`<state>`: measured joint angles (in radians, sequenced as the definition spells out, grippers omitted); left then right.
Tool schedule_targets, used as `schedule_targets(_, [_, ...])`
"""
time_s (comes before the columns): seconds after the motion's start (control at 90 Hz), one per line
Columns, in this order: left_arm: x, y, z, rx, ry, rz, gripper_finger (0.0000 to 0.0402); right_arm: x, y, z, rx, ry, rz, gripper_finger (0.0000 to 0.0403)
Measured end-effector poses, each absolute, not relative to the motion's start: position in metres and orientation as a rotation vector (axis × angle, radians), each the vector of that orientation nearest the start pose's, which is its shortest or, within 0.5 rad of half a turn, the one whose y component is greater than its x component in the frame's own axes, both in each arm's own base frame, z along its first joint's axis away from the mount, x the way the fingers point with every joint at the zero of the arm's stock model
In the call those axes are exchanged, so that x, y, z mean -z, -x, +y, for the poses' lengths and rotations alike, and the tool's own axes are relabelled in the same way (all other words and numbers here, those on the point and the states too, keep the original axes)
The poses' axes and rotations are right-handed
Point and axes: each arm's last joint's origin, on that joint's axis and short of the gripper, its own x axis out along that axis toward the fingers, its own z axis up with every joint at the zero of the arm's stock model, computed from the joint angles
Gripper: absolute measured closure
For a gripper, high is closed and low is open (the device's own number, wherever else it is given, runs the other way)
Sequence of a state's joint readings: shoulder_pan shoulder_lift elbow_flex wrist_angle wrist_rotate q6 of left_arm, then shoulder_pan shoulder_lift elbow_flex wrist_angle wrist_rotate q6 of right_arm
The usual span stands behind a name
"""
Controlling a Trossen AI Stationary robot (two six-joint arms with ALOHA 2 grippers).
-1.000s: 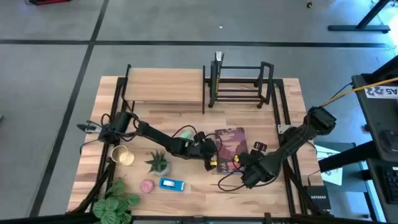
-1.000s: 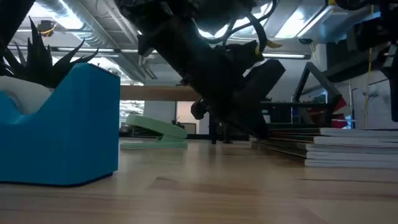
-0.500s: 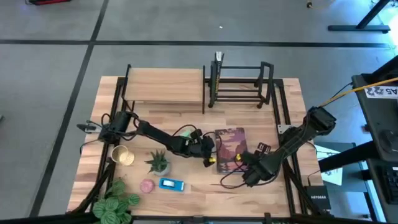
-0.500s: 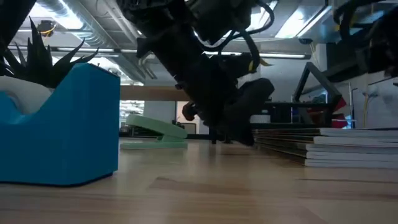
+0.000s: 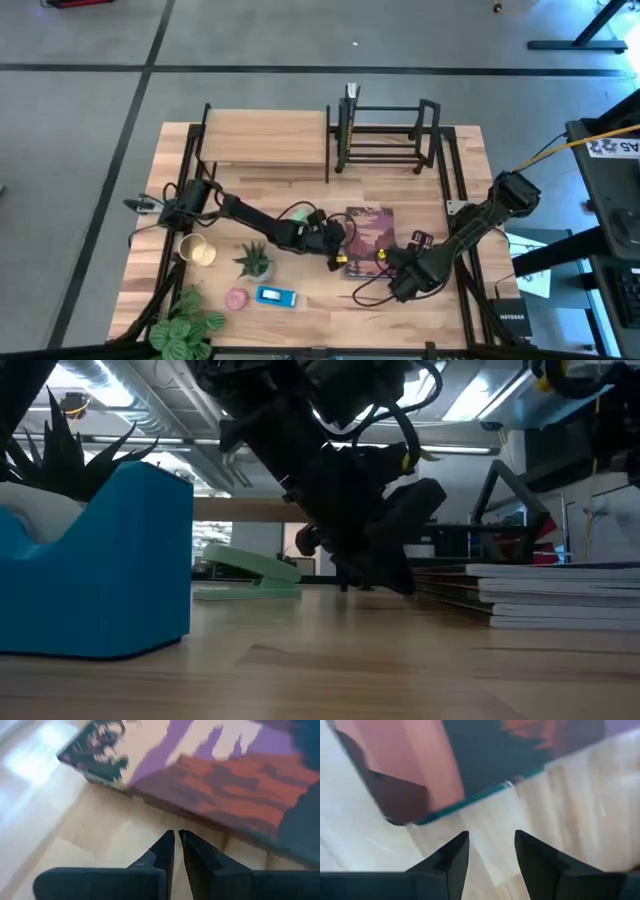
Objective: Stock shelves
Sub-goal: Remove the red purple book from the bookshelf, then remove the black book from the bookshelf
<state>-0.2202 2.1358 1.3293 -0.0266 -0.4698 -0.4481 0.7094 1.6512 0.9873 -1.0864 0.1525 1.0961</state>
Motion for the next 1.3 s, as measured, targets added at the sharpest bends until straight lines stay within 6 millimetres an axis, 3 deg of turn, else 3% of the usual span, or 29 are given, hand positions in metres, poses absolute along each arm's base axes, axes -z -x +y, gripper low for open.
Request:
schedule_targets(0.167, [-0.115, -0.431, -0.087, -0.342, 0.238, 0.727, 0.0380, -0.158, -0.192, 0.160, 0.459, -0.142, 1.560, 0.0258])
schedule_targets(0.422, [-0.108, -0.438, -0.087, -0.324, 0.233, 0.678, 0.0380, -0.142, -0.193, 0.159, 0.445, -0.196, 1.480, 0.0258])
schedule_targets(0.844, [-0.109, -0.440, -0.087, -0.333, 0.231, 0.642, 0.0380, -0.139, -0.193, 0.158, 0.445, -0.199, 1.452, 0.0258])
schedule_targets(1.144, [-0.117, -0.430, -0.094, -0.354, 0.179, 0.705, 0.0380, -0.148, -0.185, 0.155, 0.549, -0.155, 1.527, 0.0258])
schedule_targets(1.3, [-0.127, -0.418, -0.106, -0.383, 0.121, 0.745, 0.0380, -0.172, -0.184, 0.165, 0.631, -0.073, 1.453, 0.0258])
